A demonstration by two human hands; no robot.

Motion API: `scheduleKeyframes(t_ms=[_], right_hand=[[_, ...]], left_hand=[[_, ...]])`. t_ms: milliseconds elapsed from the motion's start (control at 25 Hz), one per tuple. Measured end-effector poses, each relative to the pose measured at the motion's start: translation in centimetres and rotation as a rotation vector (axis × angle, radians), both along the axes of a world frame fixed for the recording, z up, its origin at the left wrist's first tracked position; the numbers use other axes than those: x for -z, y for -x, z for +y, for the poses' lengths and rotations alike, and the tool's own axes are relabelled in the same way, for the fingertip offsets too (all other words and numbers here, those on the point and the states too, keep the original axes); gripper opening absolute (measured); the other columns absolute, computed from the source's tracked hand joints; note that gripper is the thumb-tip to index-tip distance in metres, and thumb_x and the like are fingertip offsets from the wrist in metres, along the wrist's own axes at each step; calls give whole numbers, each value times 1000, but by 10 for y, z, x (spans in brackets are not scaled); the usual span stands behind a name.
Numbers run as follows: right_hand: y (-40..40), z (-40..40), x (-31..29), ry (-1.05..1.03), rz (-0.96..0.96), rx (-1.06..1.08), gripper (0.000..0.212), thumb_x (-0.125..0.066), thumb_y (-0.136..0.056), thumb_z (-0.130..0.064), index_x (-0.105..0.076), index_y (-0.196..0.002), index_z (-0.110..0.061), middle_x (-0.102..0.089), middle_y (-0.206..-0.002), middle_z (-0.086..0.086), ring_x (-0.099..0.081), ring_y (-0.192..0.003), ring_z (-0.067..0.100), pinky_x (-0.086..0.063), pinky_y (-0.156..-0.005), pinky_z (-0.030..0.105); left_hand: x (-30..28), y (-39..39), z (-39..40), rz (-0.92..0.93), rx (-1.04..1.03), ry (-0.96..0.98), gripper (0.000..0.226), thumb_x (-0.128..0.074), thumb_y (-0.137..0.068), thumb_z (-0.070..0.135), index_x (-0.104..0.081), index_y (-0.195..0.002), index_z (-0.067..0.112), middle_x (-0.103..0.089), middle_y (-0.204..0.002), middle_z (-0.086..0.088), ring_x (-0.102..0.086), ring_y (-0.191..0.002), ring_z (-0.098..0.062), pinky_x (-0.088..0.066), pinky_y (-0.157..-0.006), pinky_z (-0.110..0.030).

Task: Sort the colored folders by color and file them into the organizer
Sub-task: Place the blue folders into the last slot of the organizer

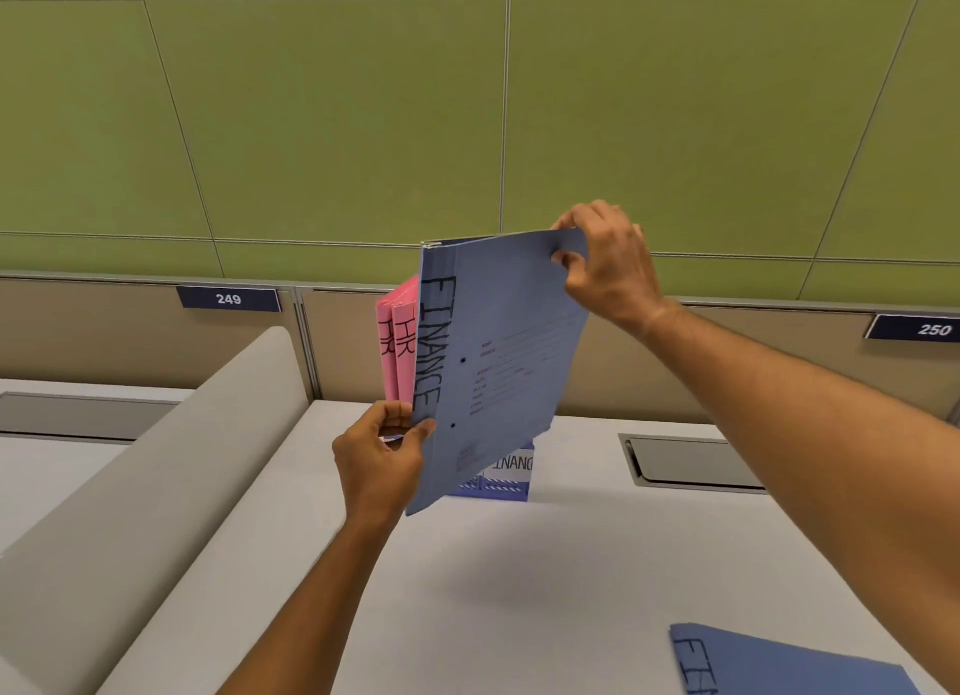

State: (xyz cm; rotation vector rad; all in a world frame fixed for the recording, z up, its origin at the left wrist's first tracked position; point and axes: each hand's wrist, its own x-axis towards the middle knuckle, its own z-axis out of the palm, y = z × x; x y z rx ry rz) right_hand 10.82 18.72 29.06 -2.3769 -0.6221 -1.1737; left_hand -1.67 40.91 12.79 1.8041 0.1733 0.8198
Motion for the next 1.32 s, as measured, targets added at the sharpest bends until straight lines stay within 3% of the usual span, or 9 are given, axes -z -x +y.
scheduleKeyframes(t_ms=[200, 480, 640, 880, 1320], right_hand=[[-42, 21, -16, -31, -23, -78, 21, -60, -75, -7, -62, -96, -7, -62, -99, 12, -55, -92, 31, -46, -73, 39], [-94, 32, -23, 15, -18, -70, 23, -58, -75, -3, -61, -98, -6, -62, -100, 15, -56, -90, 33, -45, -72, 40], [-114, 30, -26, 24, -14, -25, 25, -56, -76, -2, -60, -100, -6, -61, -104, 16, -54, -93, 33, -42, -71, 39], [-132, 26, -29, 48, -4, 13, 25, -56, -79, 1, -59, -103, -6, -60, -107, 15, -53, -97, 30, -39, -72, 36], [-148, 22, -31, 168, 46, 42, 28, -56, -85, 1, -55, -110, -10, -55, -115, 15, -52, -100, 30, -41, -74, 34]], left_hand=[[3, -22, -2, -103, -14, -45, 24, -78, -76, 26, -59, -90, 24, -65, -85, 10, -63, -76, -4, -52, -66, -18], [2, -59, -18, -96, 42, -76, 29, -80, -74, 22, -56, -90, 23, -64, -89, 9, -61, -73, 4, -47, -63, -1], [0, -84, -30, -89, 72, -59, 26, -82, -74, 17, -60, -88, 17, -65, -86, 7, -63, -71, -1, -49, -68, -2], [1, -113, -37, -35, 104, -56, 25, -82, -74, 19, -60, -86, 21, -62, -79, 13, -62, -71, 4, -48, -65, -2], [5, -142, -51, 33, 183, -28, 26, -83, -72, 18, -60, -83, 23, -63, -77, 14, -64, -72, -1, -53, -66, -9]])
